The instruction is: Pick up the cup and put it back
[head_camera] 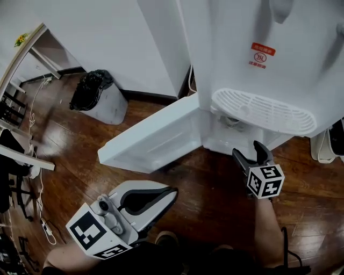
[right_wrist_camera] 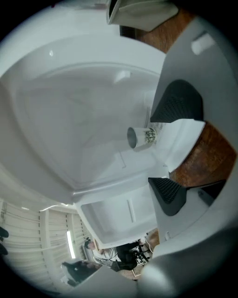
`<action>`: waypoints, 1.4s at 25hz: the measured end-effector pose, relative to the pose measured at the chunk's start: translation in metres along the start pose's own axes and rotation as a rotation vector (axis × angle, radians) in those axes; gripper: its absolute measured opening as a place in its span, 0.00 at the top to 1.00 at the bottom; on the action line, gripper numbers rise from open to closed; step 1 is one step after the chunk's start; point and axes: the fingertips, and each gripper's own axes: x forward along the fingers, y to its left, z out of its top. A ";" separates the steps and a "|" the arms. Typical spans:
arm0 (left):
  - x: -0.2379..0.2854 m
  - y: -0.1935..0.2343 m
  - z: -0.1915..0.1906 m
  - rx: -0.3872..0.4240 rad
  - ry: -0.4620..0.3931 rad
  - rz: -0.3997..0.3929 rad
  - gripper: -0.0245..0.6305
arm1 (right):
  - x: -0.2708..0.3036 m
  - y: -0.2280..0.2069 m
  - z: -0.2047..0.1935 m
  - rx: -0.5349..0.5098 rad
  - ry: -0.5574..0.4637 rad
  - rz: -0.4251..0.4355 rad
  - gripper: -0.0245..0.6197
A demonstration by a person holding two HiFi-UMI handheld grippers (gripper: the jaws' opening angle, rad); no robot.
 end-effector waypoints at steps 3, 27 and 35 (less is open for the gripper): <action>0.014 -0.022 -0.006 0.053 0.023 -0.052 0.96 | -0.042 0.015 0.005 0.025 -0.019 0.033 0.43; 0.052 -0.044 0.029 0.139 -0.093 0.029 0.96 | -0.252 0.116 0.175 -0.177 -0.237 0.173 0.74; 0.038 -0.037 0.038 0.137 -0.114 0.059 0.96 | -0.275 0.129 0.210 -0.204 -0.292 0.155 0.96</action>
